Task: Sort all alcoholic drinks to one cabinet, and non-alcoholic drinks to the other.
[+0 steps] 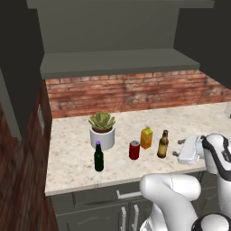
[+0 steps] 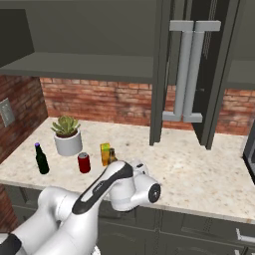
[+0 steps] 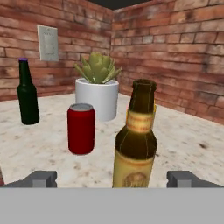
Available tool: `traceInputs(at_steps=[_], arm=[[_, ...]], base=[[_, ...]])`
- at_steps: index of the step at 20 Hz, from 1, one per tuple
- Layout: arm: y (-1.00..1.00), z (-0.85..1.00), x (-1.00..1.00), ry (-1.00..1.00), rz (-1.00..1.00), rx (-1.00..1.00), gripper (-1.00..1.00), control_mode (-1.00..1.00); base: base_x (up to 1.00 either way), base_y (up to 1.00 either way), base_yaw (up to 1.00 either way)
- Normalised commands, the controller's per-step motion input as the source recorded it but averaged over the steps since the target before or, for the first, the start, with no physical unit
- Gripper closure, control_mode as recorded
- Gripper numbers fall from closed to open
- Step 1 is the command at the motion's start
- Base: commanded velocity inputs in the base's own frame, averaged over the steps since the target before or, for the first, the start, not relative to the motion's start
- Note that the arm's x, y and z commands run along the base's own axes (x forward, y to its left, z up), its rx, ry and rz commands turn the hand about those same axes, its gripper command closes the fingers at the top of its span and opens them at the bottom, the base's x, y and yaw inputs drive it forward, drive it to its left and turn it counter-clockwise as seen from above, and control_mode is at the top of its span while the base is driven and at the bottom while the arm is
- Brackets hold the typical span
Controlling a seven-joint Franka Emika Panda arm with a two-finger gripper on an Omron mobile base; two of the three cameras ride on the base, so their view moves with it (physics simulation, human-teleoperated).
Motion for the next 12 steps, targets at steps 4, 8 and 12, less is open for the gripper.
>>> traceInputs(at_steps=[4, 8, 12], arm=[[0.00, -0.10, 0.32, 0.00, 0.00, 0.04, -1.00, -1.00], [0.00, 0.00, 0.34, 0.00, 0.00, 0.02, -1.00, -1.00], [0.00, 0.00, 0.30, 0.00, 0.00, 0.00, -1.00, -1.00]], base=[[0.00, 0.00, 0.00], [0.00, 0.00, 0.00], [0.00, 0.00, 0.00]])
